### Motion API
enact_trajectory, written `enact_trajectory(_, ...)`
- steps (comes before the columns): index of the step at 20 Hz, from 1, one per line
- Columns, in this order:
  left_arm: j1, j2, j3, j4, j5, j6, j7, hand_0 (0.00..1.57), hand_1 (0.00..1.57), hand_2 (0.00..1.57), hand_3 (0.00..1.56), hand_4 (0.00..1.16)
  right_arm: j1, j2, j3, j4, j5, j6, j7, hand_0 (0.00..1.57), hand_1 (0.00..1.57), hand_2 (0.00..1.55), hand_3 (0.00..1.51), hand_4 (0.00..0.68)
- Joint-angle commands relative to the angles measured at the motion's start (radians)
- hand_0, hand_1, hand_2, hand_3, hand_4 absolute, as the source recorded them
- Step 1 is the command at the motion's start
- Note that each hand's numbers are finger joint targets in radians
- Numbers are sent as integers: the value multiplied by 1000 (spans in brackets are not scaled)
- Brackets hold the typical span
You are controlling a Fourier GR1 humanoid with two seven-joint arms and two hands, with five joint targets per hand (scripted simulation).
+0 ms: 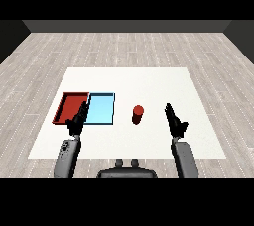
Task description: Pick the red can and put it in the red box
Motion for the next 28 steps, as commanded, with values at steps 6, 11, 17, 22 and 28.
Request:
enact_trajectory(6, 14, -45, -2, -2, -61, 53, 26, 0, 0, 0, 0, 0, 45, 49, 50, 2, 103, -65, -2, 0, 0, 0, 0, 0)
enact_trajectory(11, 9, -45, 55, -65, 13, 1, -303, 0, 0, 0, 0, 0, -6, 66, 35, -45, -44, 40, -184, 0, 0, 0, 0, 0)
enact_trajectory(17, 12, -55, 74, 25, 28, -17, -382, 0, 0, 0, 0, 0, -1, 34, 11, -26, -55, 80, -198, 0, 0, 0, 0, 0)
enact_trajectory(22, 31, -35, 84, -52, 66, -58, -336, 0, 0, 0, 0, 0, -17, 54, 18, 27, -39, 70, -240, 0, 0, 0, 0, 0)
enact_trajectory(28, 18, -71, 61, -21, 23, -9, -368, 0, 0, 0, 0, 0, -69, 75, 86, 111, -59, -59, -295, 0, 0, 0, 0, 0)
